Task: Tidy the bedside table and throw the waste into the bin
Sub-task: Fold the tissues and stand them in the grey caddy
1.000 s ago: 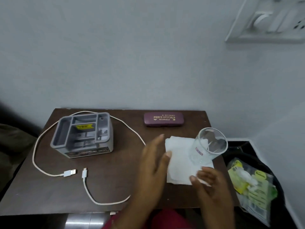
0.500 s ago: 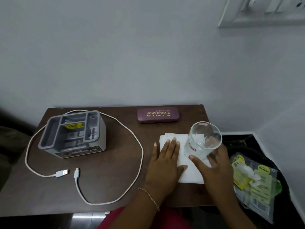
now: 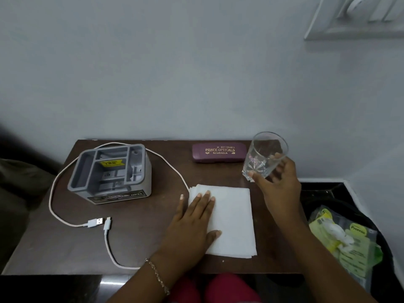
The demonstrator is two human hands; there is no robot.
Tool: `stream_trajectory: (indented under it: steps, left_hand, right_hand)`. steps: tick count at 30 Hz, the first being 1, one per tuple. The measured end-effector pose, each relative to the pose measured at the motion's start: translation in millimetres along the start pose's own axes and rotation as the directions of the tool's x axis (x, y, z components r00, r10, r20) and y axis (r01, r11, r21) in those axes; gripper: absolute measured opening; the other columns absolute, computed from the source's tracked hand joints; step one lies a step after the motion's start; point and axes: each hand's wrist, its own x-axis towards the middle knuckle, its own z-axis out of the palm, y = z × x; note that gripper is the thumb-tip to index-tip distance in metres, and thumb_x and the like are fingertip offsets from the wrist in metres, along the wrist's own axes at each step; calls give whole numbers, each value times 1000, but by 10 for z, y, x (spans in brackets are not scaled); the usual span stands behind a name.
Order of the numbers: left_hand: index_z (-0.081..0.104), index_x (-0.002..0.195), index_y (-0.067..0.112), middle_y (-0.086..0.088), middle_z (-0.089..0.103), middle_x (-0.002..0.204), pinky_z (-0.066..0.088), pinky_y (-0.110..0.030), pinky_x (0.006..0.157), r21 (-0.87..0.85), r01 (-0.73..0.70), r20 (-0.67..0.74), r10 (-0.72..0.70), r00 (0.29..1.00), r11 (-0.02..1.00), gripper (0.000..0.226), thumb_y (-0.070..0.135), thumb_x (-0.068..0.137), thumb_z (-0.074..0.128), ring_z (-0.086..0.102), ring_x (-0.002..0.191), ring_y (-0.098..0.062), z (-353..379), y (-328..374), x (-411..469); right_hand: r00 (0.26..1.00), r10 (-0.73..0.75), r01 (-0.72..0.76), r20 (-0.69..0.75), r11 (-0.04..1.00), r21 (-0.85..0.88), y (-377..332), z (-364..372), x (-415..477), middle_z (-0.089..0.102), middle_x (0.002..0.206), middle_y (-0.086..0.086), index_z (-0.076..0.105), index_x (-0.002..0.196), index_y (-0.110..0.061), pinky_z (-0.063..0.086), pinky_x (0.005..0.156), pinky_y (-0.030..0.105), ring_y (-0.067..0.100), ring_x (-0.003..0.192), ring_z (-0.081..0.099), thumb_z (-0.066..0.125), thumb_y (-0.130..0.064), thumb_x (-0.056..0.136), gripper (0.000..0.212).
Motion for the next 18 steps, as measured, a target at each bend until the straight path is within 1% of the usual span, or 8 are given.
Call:
stream_trajectory:
  steps: [5,9,11,13,14,15,17,18]
  left_hand:
    - [51,133,11,-6,52,139,23,-49,102,10,21,-2,-21,1000,1000,67,55,86,32,52,126,-20,-5,-21,-122]
    - [46,136,11,-6,50,141,20,-48,104,-14,51,-18,-51,999,999,68,57,88,31,49,128,-20,-50,-1,-150]
    - [48,135,11,-7,51,140,19,-47,104,-29,78,-29,-79,996,997,69,57,86,32,50,128,-21,-83,44,-155]
    - [52,132,11,-8,54,137,21,-46,103,-59,114,-36,-116,993,992,71,58,81,33,52,126,-22,-99,137,-171]
    - [53,130,11,-8,55,136,22,-45,101,-73,132,-31,-134,990,989,73,59,78,34,54,124,-23,-102,201,-174]
    - [54,129,12,-8,57,134,24,-44,100,-84,143,-19,-146,989,986,76,60,74,34,56,122,-23,-105,271,-174]
    - [55,126,14,-6,59,131,27,-42,97,-101,140,-16,-142,990,985,77,61,69,33,59,118,-21,-114,412,-162]
    - [56,125,15,-5,60,131,29,-42,97,-118,134,-22,-138,990,984,77,61,68,32,60,117,-20,-127,470,-150]
  right_hand:
    - [1000,-21,21,-12,1000,-21,57,76,40,59,121,-2,50,122,-18,52,94,33,14,110,60,83,-8,65,66]
    - [999,-4,8,48,997,-81,61,47,53,52,134,0,40,133,-20,48,98,33,14,119,54,82,-12,68,78]
    - [1000,22,-21,10,996,-81,99,23,-42,49,135,2,36,136,-18,47,94,30,14,117,53,80,-14,71,78]
    - [996,28,-40,-85,988,-151,140,-10,-253,52,119,6,47,127,-13,50,83,28,14,99,56,74,-17,78,56]
    - [997,14,-31,-80,976,-214,161,-18,-363,52,110,5,53,120,-13,50,79,28,12,88,56,70,-18,82,42]
    - [1000,10,-17,-26,962,-271,190,-12,-454,50,105,3,59,115,-12,49,77,23,8,83,55,66,-19,85,32]
    - [994,11,26,113,945,-326,254,19,-559,49,103,0,64,113,-11,45,76,13,5,83,55,60,-17,90,25]
    - [989,5,47,150,940,-337,282,36,-564,50,103,0,65,113,-11,46,79,16,9,85,57,58,-16,91,24]
